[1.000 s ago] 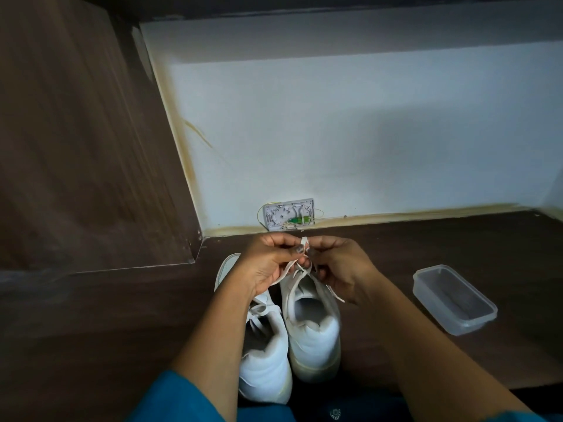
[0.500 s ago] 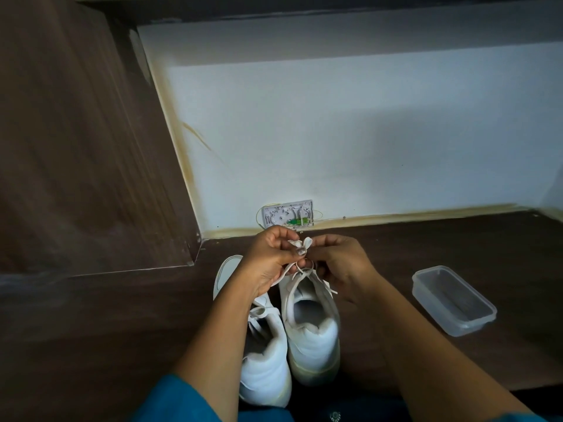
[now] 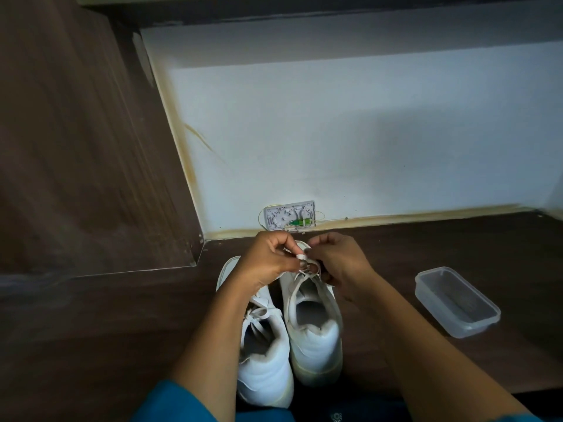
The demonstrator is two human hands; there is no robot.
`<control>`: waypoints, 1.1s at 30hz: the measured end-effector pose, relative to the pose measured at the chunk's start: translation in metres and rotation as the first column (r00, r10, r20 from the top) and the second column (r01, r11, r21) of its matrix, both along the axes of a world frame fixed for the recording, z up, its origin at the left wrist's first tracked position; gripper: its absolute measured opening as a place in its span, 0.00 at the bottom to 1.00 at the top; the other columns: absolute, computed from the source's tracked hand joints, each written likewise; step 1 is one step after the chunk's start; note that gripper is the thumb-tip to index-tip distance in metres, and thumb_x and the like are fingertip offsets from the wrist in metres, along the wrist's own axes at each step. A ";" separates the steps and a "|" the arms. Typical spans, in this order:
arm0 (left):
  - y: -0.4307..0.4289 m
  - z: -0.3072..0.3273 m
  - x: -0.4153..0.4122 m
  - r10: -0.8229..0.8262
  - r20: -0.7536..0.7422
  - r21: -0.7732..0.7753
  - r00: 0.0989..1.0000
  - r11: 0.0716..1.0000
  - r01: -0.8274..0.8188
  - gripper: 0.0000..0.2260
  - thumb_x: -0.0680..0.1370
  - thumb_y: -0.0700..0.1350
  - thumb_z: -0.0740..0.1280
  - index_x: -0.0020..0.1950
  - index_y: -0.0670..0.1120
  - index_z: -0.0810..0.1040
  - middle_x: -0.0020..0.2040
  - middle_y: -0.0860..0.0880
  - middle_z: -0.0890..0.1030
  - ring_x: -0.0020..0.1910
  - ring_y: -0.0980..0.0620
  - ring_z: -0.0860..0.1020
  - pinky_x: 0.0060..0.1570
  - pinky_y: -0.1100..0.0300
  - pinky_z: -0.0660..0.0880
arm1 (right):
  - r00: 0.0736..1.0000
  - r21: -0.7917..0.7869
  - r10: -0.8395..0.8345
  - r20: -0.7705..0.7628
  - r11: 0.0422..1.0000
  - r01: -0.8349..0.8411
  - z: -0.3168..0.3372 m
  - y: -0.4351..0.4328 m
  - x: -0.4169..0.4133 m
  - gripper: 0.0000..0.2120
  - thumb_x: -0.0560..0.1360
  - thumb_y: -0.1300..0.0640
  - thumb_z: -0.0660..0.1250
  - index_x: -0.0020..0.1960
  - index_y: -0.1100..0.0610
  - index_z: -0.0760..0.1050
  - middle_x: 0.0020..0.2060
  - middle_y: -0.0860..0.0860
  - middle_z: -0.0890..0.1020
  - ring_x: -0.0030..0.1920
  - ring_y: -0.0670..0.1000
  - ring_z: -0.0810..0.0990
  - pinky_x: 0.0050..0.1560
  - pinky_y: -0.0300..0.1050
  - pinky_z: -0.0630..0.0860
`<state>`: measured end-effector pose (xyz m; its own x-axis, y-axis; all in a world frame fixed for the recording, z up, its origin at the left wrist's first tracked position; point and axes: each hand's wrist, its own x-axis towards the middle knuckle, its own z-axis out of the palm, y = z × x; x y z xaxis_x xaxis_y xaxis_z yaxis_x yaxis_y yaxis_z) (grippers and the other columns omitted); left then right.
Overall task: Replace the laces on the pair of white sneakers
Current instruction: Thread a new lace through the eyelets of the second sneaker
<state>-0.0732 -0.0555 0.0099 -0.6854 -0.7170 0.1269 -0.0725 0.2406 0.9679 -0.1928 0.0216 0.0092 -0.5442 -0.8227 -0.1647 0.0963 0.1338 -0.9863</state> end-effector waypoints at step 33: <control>-0.008 0.010 0.010 0.222 0.443 0.098 0.869 0.951 -0.293 0.16 0.70 0.25 0.55 0.33 0.42 0.74 0.24 0.46 0.78 0.23 0.52 0.73 0.22 0.67 0.63 | 0.945 0.253 0.112 -0.306 0.967 -0.033 0.001 0.014 -0.017 0.12 0.73 0.69 0.66 0.32 0.59 0.72 0.27 0.54 0.75 0.23 0.46 0.73 0.24 0.34 0.72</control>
